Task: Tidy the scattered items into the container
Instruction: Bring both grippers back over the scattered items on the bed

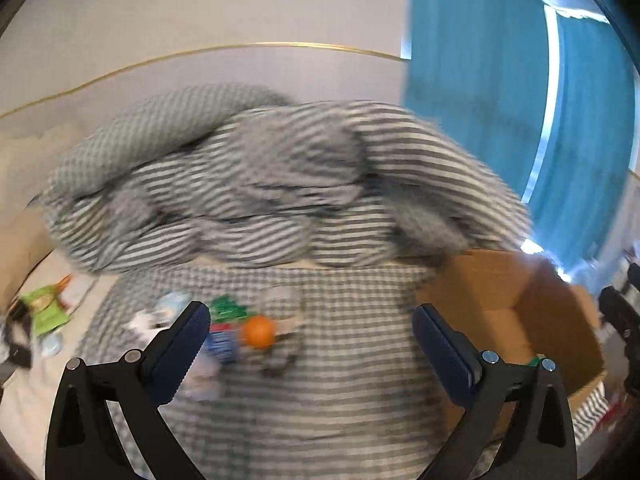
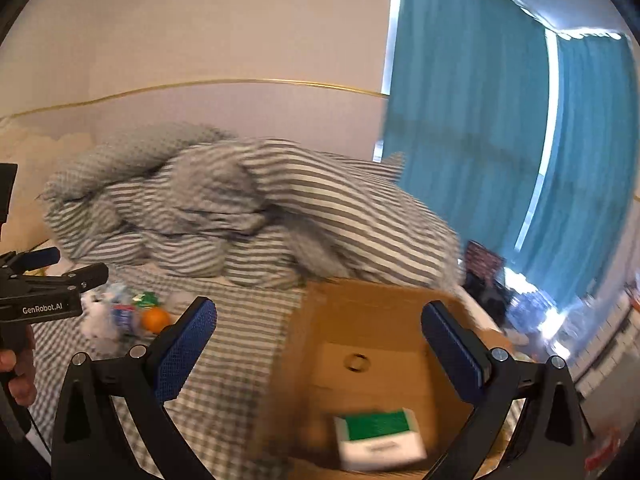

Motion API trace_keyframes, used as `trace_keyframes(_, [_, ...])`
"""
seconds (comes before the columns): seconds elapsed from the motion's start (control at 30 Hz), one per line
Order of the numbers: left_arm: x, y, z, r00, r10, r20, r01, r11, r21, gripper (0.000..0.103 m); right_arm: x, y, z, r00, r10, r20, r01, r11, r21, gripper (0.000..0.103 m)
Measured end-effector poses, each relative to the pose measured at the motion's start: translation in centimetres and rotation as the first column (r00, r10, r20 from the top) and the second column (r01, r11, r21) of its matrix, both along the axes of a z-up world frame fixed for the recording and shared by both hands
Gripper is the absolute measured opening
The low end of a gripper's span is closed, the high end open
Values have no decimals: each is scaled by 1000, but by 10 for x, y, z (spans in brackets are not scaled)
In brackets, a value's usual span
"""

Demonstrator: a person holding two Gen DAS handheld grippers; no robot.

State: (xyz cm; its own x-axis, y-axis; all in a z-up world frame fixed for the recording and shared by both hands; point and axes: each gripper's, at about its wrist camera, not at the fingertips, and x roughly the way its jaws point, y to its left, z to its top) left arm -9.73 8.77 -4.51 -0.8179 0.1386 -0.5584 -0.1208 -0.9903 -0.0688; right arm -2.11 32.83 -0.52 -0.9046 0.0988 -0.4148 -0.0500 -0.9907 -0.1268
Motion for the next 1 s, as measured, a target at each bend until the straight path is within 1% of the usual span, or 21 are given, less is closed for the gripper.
trace_keyframes(0.13, [4,-69,-17,993,117,17,-117,993,1,103,-18,-44,-4,997,80,15,-80,997,-17,103])
trace_keyframes(0.23, [8,-111,-34,983,178,42,-178,984,3,103,-30,-73,-10,991,128,27,-127,991,-32,103])
trace_keyframes(0.3, [7,-128,-45,978,198,68,-199,980,9,103,-40,-90,-16,986,161,40,-159,986,-45,103])
trace_keyframes(0.4, [6,-143,-60,974,208,91,-210,978,13,103,-56,-110,-28,978,199,68,-196,979,-51,103])
trace_keyframes(0.5, [-1,-141,-76,976,193,100,-192,981,-23,103,-74,-126,-46,968,224,112,-221,975,-40,103])
trace_keyframes(0.57, [-7,-135,-85,977,178,113,-174,984,-44,103,-82,-130,-59,964,221,145,-218,975,-31,103])
trace_keyframes(0.7, [-23,-116,-109,981,126,146,-118,991,-62,103,-96,-127,-84,958,206,198,-203,979,-35,103])
trace_keyframes(0.8, [-39,-101,-131,982,89,167,-77,994,-77,103,-103,-120,-96,954,200,222,-192,980,-56,103])
trace_keyframes(0.87, [-48,-92,-145,980,76,182,-60,994,-93,100,-107,-116,-102,951,205,232,-196,979,-61,103])
trace_keyframes(1.0, [-74,-80,-174,969,68,237,-49,995,-87,96,-115,-110,-109,948,201,245,-196,980,-44,103])
